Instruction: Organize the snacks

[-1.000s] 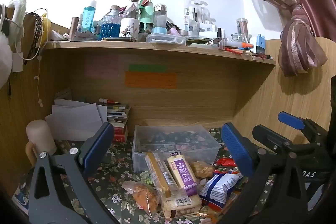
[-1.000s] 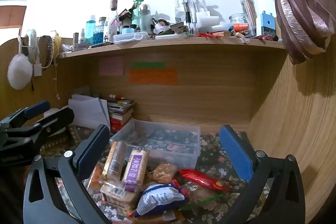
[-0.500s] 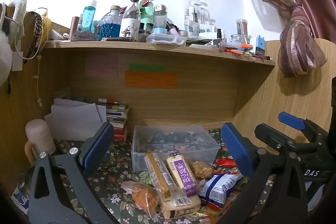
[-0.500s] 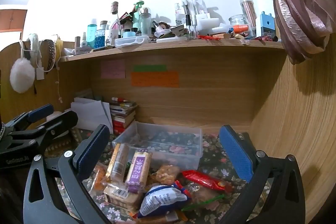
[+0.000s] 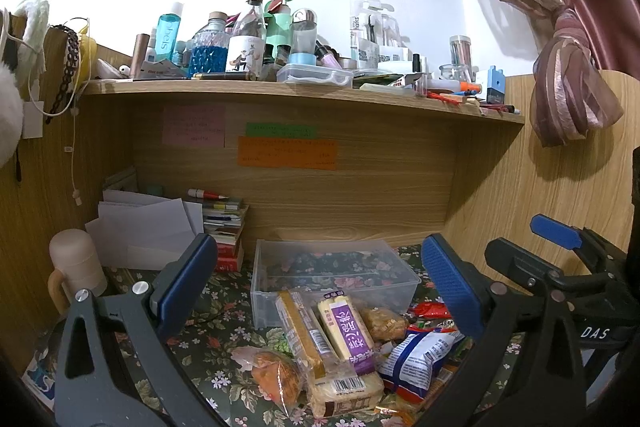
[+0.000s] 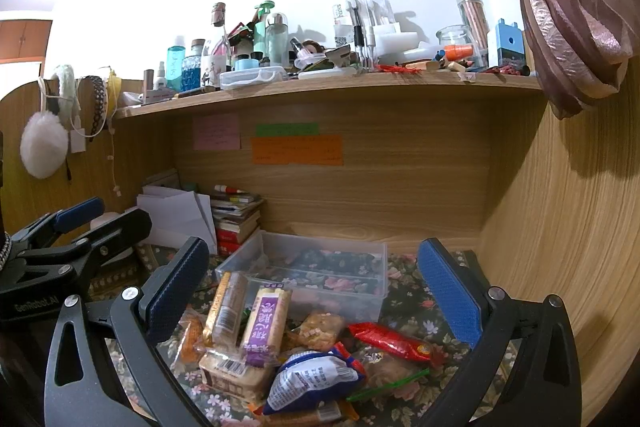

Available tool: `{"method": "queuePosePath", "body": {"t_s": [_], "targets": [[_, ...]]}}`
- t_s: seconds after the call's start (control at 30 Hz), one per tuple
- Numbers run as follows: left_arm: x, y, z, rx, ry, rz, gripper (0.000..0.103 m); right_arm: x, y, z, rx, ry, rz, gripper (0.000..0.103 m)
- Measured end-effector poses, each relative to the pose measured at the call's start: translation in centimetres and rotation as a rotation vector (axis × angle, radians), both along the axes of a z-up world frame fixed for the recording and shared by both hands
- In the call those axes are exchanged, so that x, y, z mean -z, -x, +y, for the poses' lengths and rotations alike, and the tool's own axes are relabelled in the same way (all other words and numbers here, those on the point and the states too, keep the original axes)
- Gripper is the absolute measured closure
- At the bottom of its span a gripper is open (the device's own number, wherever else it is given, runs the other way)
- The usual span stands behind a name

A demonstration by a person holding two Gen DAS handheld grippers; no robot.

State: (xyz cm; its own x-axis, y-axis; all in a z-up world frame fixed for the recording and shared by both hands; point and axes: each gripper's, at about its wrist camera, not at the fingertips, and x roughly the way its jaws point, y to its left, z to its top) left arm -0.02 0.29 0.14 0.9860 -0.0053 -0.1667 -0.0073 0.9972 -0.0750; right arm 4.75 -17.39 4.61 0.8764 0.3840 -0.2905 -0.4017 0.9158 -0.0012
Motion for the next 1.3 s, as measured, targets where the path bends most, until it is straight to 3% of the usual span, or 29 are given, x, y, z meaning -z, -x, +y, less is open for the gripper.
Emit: {"method": "queuePosePath", "body": {"t_s": [1.3], "targets": [[0.57, -0.54, 0.09, -0.002, -0.012, 0.013, 0.0, 0.36, -0.35, -0.02, -0.001, -0.025, 0.019, 0.0]]}}
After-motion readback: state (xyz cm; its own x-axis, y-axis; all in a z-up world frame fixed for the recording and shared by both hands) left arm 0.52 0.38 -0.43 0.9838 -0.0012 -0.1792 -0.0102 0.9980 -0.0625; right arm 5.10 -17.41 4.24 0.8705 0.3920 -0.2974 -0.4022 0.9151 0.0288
